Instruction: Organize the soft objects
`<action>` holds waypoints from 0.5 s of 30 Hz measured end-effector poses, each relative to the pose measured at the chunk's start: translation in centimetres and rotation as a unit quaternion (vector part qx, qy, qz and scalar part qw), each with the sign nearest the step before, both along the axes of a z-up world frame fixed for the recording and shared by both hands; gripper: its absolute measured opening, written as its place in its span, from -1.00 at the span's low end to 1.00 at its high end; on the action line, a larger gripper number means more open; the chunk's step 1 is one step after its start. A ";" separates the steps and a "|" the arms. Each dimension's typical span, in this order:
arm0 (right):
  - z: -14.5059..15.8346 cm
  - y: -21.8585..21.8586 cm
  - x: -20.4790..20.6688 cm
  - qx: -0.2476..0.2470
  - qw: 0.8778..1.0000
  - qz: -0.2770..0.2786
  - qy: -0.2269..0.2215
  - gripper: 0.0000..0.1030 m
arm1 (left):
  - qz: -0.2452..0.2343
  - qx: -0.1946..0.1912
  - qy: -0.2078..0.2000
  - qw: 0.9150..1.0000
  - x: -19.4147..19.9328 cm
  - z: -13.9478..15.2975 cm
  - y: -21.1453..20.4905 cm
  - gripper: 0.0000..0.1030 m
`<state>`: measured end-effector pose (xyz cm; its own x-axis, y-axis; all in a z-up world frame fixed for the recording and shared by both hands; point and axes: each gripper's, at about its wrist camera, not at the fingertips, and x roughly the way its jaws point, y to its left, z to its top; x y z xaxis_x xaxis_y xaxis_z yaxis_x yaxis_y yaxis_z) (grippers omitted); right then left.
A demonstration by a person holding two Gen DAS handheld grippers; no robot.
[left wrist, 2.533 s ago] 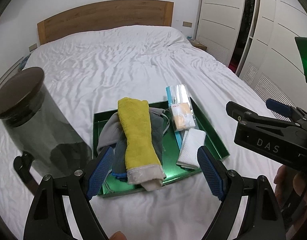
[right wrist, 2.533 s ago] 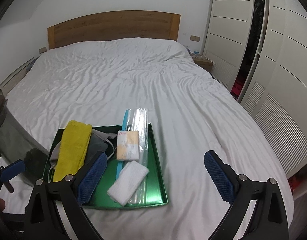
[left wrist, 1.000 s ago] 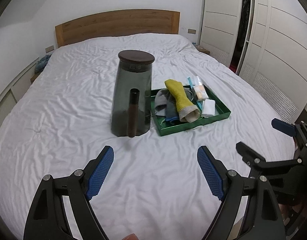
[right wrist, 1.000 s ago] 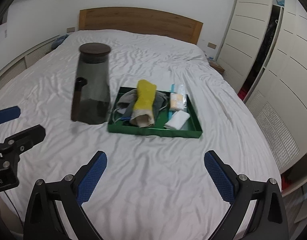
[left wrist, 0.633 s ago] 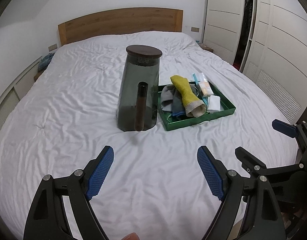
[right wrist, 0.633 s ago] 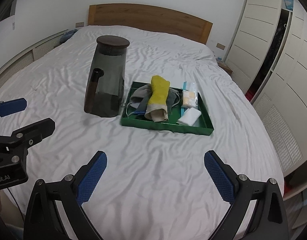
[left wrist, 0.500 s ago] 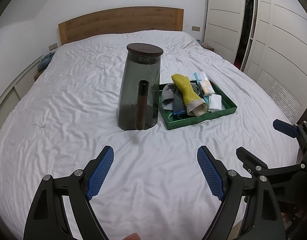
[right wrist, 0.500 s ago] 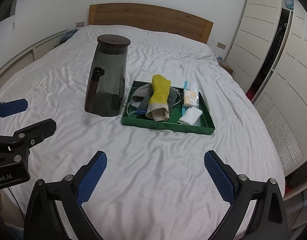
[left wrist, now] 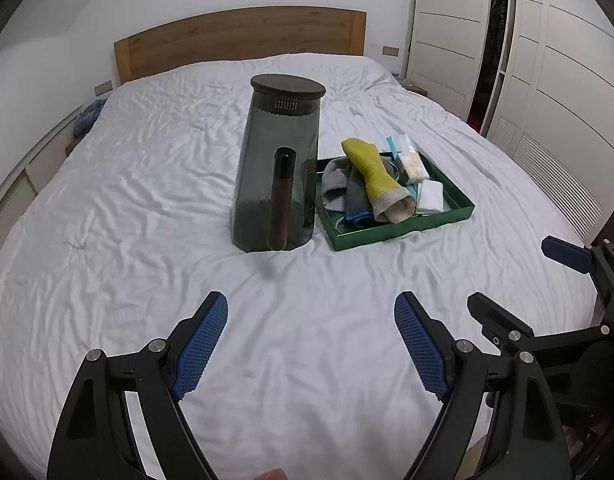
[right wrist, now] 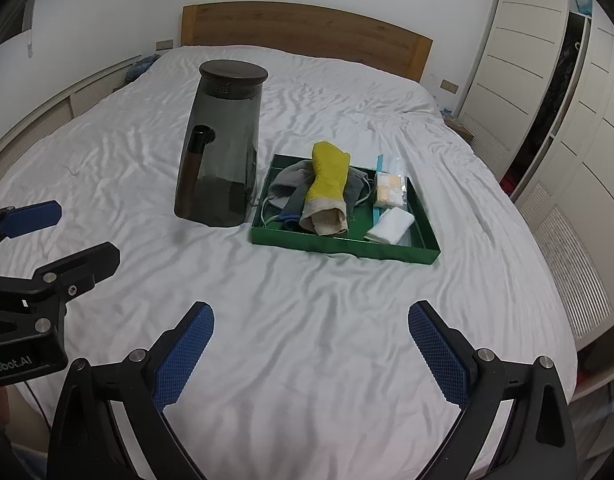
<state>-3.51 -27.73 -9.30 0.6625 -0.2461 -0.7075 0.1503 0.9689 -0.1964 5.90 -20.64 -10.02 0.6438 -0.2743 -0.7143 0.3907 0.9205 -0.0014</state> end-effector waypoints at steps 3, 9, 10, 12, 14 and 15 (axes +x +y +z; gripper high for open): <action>-0.1 0.1 0.0 -0.002 1.000 0.000 0.000 0.93 | 0.001 0.000 0.004 1.000 0.1 -0.2 0.1 0.58; -0.2 0.1 0.0 -0.001 1.000 -0.001 0.001 0.93 | 0.004 0.001 0.005 1.000 0.2 -0.3 0.4 0.58; -0.2 0.1 0.0 -0.001 1.000 -0.001 0.001 0.93 | 0.006 0.000 0.008 1.000 0.2 -0.3 0.4 0.58; -0.2 0.1 0.0 0.000 1.000 -0.001 0.002 0.93 | 0.005 -0.004 0.011 1.000 0.3 -0.3 0.5 0.58; -0.2 0.1 0.0 0.000 1.000 0.000 0.002 0.93 | 0.006 -0.002 0.010 1.000 0.4 -0.3 0.7 0.58; -0.2 0.1 -0.1 0.000 1.000 0.000 0.002 0.93 | 0.006 -0.002 0.010 1.000 0.4 -0.3 0.8 0.58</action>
<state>-3.57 -27.65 -9.53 0.6600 -0.2465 -0.7097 0.1498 0.9688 -0.1972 6.29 -19.87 -10.30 0.6327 -0.2690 -0.7262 0.3794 0.9251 -0.0122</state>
